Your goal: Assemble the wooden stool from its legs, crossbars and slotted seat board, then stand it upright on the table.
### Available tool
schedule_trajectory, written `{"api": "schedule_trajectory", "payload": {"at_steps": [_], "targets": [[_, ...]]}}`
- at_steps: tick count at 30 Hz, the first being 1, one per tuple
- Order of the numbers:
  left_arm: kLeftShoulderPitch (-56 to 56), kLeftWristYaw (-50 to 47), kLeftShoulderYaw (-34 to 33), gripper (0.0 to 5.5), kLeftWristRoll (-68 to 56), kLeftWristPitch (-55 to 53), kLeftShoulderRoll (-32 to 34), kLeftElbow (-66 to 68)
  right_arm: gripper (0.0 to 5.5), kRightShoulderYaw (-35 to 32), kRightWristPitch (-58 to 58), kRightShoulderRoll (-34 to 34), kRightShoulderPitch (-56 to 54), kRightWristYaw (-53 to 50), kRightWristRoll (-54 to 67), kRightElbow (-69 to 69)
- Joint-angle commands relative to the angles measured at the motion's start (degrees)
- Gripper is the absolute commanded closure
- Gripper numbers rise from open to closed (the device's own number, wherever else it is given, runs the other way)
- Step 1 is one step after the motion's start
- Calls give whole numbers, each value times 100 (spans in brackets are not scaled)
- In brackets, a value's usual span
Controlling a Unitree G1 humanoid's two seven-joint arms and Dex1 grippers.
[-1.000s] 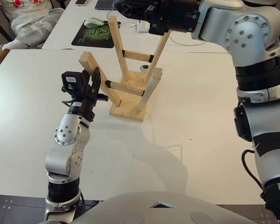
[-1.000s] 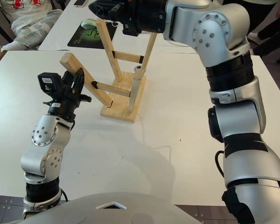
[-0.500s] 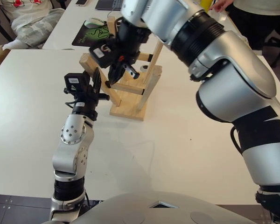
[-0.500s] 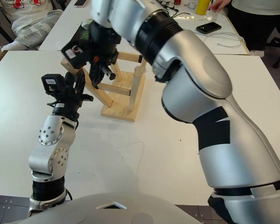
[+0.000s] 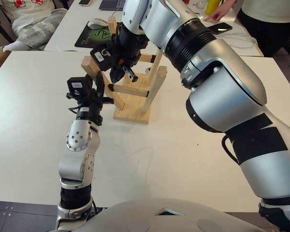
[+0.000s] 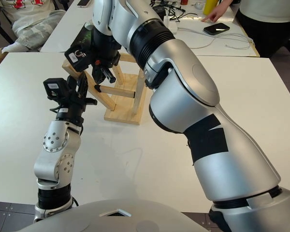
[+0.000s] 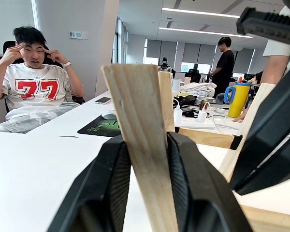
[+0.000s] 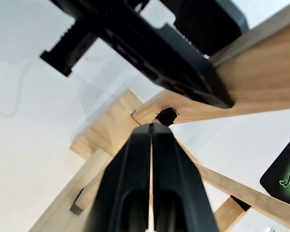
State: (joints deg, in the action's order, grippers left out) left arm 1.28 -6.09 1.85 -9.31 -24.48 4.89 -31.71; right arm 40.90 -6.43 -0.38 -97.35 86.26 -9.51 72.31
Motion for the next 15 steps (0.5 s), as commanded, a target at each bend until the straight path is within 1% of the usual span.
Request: {"api": "schedule_trajectory", "payload": {"at_steps": [1, 7, 15], "targets": [[-253, -90, -43, 444, 265, -318, 16, 338, 550, -127, -115, 42, 146, -26, -377, 67], [-273, -105, -39, 444, 309, -319, -36, 301, 550, -218, -219, 39, 465, -32, -844, 104], [-277, -92, -61, 444, 348, -330, -83, 267, 550, -323, -308, 71, 694, 17, -1161, 60]]}}
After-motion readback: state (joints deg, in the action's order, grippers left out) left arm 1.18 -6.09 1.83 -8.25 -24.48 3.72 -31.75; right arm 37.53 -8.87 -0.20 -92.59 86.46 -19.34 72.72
